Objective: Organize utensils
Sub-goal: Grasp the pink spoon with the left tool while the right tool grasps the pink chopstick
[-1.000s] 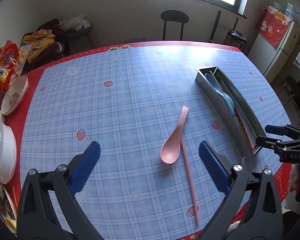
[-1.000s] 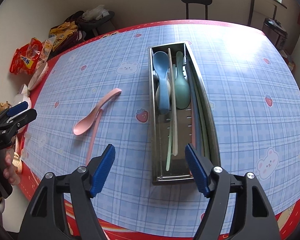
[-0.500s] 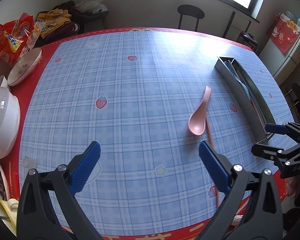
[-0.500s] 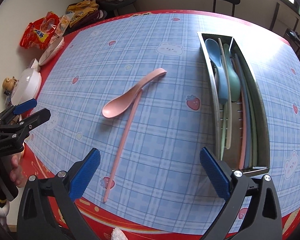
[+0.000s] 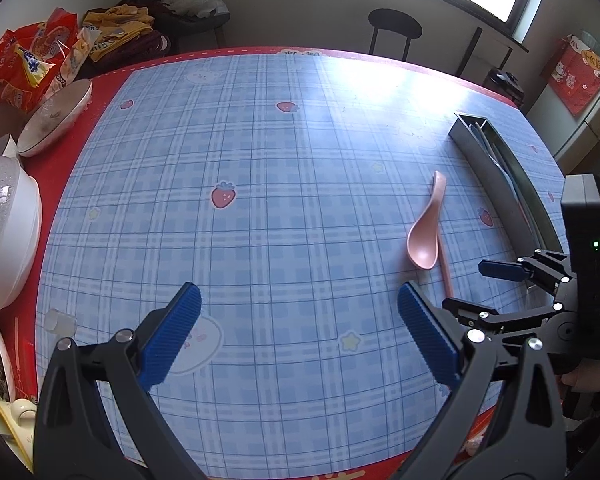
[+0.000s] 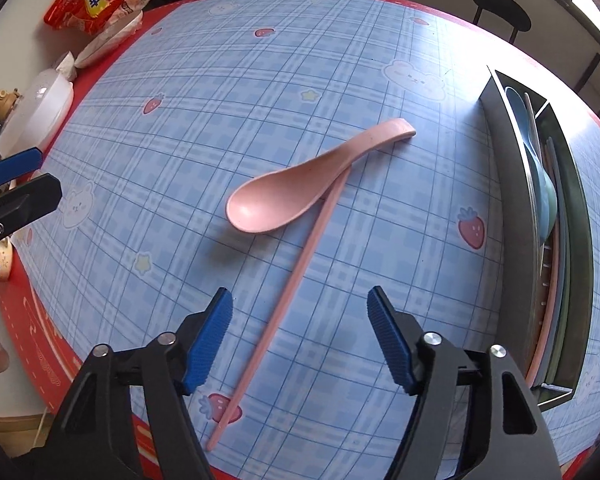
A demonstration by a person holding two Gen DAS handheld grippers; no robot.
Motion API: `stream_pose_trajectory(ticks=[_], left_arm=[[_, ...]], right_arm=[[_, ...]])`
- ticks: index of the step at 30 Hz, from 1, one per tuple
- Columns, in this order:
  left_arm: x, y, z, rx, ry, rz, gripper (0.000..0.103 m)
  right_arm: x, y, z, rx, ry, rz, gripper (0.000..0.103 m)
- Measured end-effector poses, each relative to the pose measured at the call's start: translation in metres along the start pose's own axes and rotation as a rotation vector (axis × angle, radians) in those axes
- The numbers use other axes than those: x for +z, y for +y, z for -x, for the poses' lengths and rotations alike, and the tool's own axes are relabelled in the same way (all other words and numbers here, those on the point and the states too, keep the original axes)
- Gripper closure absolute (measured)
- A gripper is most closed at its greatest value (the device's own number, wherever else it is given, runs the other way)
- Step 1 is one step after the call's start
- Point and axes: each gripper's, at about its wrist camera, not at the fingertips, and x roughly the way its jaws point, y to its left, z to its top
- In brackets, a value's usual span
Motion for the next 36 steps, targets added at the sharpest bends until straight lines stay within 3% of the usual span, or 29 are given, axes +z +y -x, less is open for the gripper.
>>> stream_pose_trajectory(ticks=[5,10,12,15,19,28,36], left_arm=[[0.008,-0.007,-0.014,-0.028,0.013,-0.018,0.006],[0.021,-0.029,-0.036,-0.143,0.041,-0.067,0.007],[0.027,-0.042,-0.046,-0.193,0.048,-0.094,0.012],[0.037,-0.064,-0.065,-0.245,0.075,-0.142,0.034],[0.05,-0.087,-0.087,-0.305,0.099,-0.161,0.045],[0.067,-0.112,-0.122,-0.334,0.151,-0.197,0.05],[0.068,-0.113,-0.136,-0.365,0.16,-0.164,0.052]], right_arm=[[-0.003,-0.003,-0.007,-0.023,0.004,0.014,0.061],[-0.007,-0.025,-0.003,-0.01,-0.007,-0.04,0.093],[-0.01,-0.033,-0.001,0.014,-0.011,-0.072,0.095],[-0.017,-0.039,0.003,0.017,-0.017,-0.087,0.096],[-0.021,-0.041,0.003,0.02,-0.018,-0.109,0.096],[-0.023,-0.052,0.003,0.008,-0.019,-0.145,0.097],[-0.017,-0.054,0.002,-0.001,-0.013,-0.162,0.097]])
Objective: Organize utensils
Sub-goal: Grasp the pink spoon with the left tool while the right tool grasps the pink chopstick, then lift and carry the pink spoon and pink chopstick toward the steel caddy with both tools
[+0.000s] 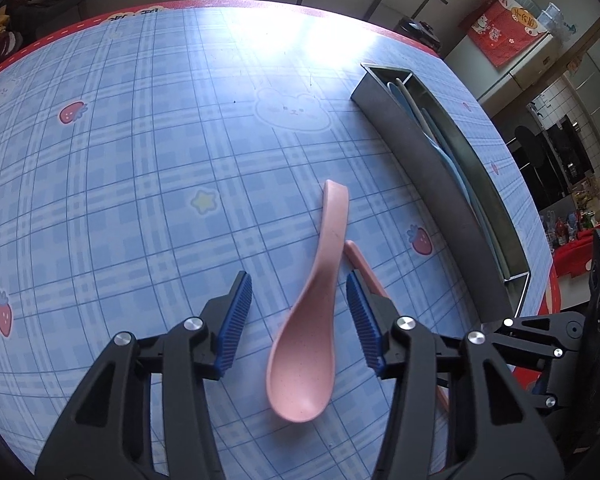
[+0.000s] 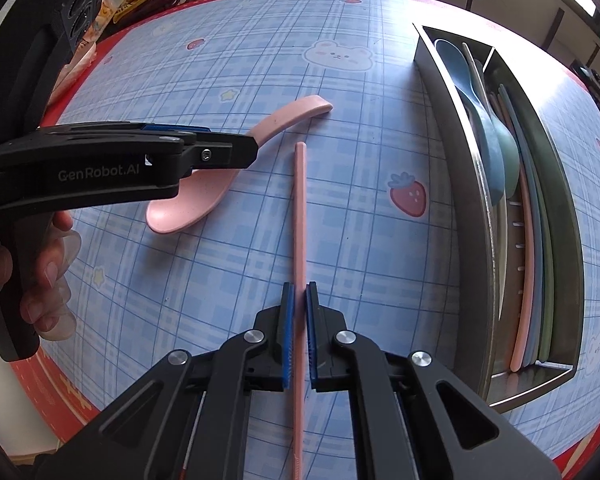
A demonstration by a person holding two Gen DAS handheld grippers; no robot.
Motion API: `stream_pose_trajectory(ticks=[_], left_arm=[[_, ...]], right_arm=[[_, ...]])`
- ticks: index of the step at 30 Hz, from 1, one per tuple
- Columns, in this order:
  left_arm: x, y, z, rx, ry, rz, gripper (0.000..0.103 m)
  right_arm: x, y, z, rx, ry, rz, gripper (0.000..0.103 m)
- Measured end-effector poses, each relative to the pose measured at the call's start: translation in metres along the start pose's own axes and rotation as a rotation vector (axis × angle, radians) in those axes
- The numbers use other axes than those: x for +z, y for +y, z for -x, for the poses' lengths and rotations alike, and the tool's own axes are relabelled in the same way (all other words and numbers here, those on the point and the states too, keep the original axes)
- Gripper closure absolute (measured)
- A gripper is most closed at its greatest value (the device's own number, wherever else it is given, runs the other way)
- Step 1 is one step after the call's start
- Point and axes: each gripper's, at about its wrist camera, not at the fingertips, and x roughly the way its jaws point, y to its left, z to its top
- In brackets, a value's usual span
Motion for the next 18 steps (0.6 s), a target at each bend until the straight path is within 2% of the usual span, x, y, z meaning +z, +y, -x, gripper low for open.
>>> stream_pose_trajectory(ticks=[6,9,14,18], left_arm=[[-0.008,0.008,0.005,-0.034,-0.002,0.0,0.053],[-0.01,0.01,0.007,-0.045,-0.002,0.006,0.058],[-0.007,0.008,0.006,-0.038,-0.002,-0.006,0.061],[-0.004,0.006,0.003,-0.036,0.008,-0.02,0.07]], right_arm=[[0.008,-0.001,-0.002,0.002,0.002,-0.009,0.097],[0.014,-0.004,-0.004,0.022,0.005,-0.035,0.097],[0.027,-0.01,-0.008,0.047,0.022,-0.066,0.097],[0.032,-0.011,-0.01,0.052,0.028,-0.078,0.097]])
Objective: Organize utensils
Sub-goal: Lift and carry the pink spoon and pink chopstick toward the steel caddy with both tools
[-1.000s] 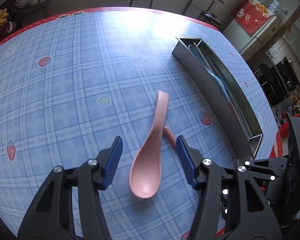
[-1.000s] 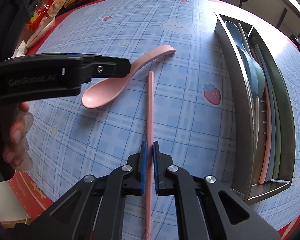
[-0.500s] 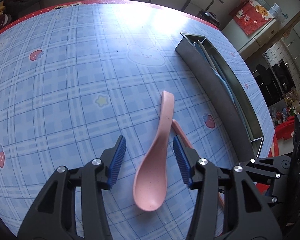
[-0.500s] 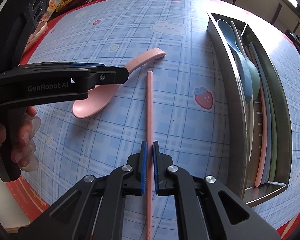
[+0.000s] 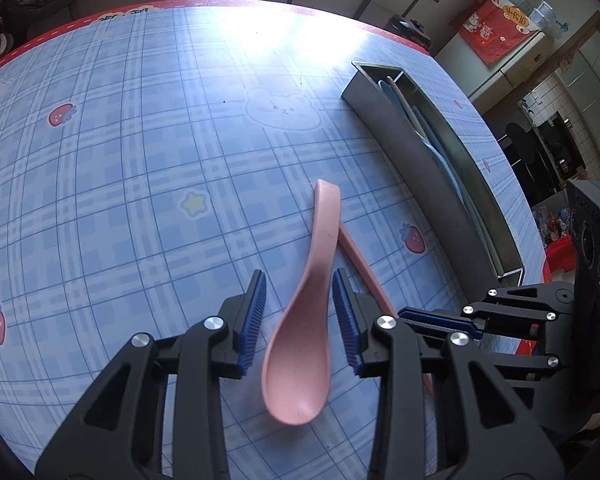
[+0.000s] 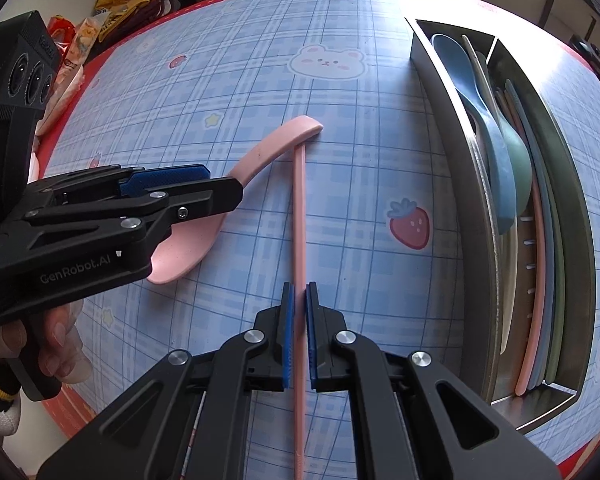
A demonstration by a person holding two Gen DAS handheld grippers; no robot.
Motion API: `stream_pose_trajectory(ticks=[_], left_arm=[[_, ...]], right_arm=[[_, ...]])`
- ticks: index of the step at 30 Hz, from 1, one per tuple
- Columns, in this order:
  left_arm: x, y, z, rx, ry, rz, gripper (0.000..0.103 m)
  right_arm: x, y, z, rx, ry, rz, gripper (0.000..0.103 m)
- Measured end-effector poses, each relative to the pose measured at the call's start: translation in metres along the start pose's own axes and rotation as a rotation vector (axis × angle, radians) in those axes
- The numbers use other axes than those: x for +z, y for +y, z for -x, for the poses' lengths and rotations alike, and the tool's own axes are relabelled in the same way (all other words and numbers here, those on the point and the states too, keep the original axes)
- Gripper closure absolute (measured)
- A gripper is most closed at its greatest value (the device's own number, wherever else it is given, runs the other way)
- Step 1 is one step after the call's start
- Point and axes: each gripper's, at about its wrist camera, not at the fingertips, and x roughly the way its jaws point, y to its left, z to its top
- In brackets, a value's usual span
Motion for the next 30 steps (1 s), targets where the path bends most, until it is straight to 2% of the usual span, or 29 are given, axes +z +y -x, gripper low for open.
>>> stream_pose_trajectory(ticks=[2,9,12,16,19,24,30], left_arm=[[0.001,-0.002,-0.002,0.002,0.008,-0.012,0.077],[0.011,-0.003,-0.01,-0.021,0.022,-0.022,0.077],[0.008,-0.005,-0.008,-0.004,0.024,-0.033,0.081],[-0.001,-0.009,-0.006,0.002,0.032,-0.046,0.081],[-0.007,-0.004,-0.002,-0.027,0.037,-0.02,0.081],[-0.018,0.004,0.006,-0.074,0.048,-0.012,0.071],[-0.021,0.011,0.006,-0.086,0.039,0.017,0.073]], right_arm=[[0.0,0.001,0.0,-0.001,-0.001,0.004,0.097],[0.0,-0.002,0.0,0.008,-0.002,0.006,0.097],[-0.001,-0.003,0.001,0.011,-0.005,0.008,0.097],[-0.003,-0.003,0.002,0.013,-0.01,0.009,0.097],[-0.005,-0.003,0.002,0.013,-0.013,0.01,0.097],[-0.006,-0.003,0.003,0.015,-0.017,0.009,0.097],[-0.006,-0.003,0.004,0.015,-0.018,0.01,0.097]])
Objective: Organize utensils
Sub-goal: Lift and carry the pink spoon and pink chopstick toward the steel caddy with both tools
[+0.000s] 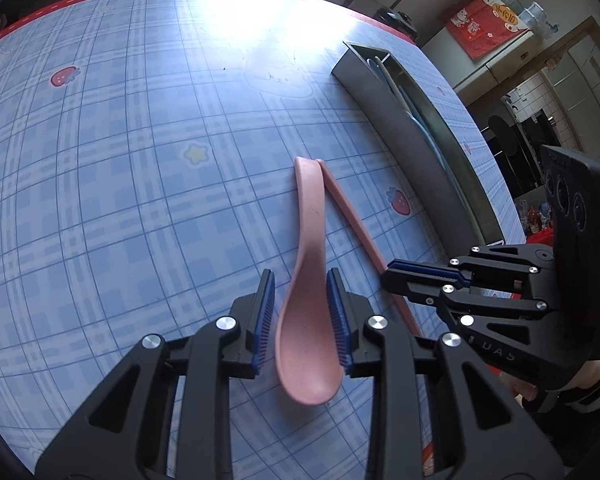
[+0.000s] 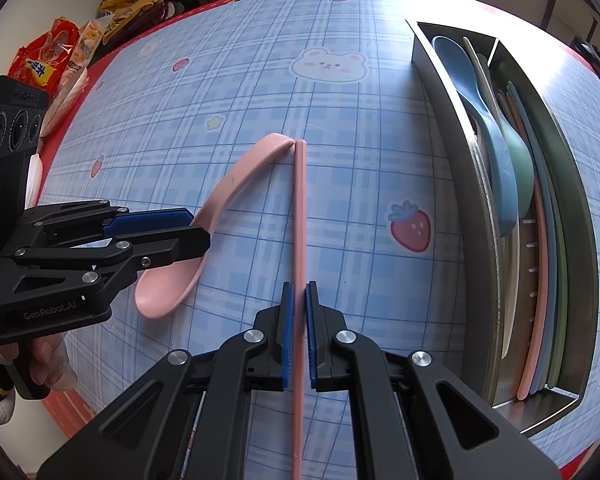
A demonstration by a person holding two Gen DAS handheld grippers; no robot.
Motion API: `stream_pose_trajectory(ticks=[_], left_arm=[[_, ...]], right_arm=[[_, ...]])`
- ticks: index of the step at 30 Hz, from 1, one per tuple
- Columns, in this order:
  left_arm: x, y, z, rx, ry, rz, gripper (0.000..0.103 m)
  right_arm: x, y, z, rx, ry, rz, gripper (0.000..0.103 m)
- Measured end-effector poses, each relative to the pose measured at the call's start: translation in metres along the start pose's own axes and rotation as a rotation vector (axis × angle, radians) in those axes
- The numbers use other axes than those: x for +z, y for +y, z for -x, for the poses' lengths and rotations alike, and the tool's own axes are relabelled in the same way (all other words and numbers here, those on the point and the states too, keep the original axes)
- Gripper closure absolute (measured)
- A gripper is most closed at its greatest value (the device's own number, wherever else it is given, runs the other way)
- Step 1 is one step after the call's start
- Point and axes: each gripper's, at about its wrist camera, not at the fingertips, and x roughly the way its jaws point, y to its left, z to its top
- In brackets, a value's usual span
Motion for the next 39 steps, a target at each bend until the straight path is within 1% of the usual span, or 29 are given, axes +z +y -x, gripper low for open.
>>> stream_pose_trajectory(ticks=[3,4,5,8,12,16,19,22,28,32,34,36,39], left_arm=[[0.0,0.002,-0.001,0.001,-0.013,0.009,0.075],[0.001,0.002,-0.001,0.001,-0.015,0.015,0.079],[0.001,0.002,-0.002,-0.005,-0.012,0.019,0.08],[0.001,-0.006,-0.006,0.006,-0.006,-0.004,0.09],[0.001,-0.019,-0.011,0.018,0.007,-0.047,0.09],[0.005,-0.019,-0.014,0.029,-0.002,-0.028,0.086],[0.003,-0.022,-0.015,0.051,-0.024,-0.023,0.086],[-0.002,-0.024,-0.015,0.074,-0.049,0.008,0.087],[-0.028,-0.028,-0.005,0.123,-0.074,0.048,0.088],[-0.054,-0.025,0.005,0.108,-0.107,0.12,0.088],[-0.064,-0.025,0.009,0.11,-0.116,0.138,0.088],[-0.071,-0.026,0.011,0.111,-0.112,0.143,0.088],[-0.076,-0.023,0.014,0.098,-0.106,0.154,0.088]], right_arm=[[0.0,0.0,0.0,0.001,0.0,-0.001,0.097],[0.0,0.0,0.0,0.001,-0.001,-0.001,0.096],[0.0,0.0,0.0,0.0,0.0,0.0,0.096],[0.0,0.0,0.0,0.001,0.0,-0.001,0.097],[0.0,-0.001,0.001,0.005,-0.002,-0.002,0.096],[0.0,0.0,0.002,0.0,-0.006,0.003,0.096],[-0.002,0.003,0.001,-0.011,-0.012,0.018,0.096],[-0.004,0.009,0.0,-0.04,-0.024,0.058,0.096],[-0.006,0.013,-0.001,-0.06,-0.037,0.108,0.096],[-0.01,0.018,0.0,-0.091,-0.047,0.154,0.096],[-0.013,0.019,0.001,-0.098,-0.05,0.169,0.096],[-0.016,0.019,0.002,-0.091,-0.052,0.179,0.096],[-0.023,0.013,0.005,-0.055,-0.051,0.171,0.096]])
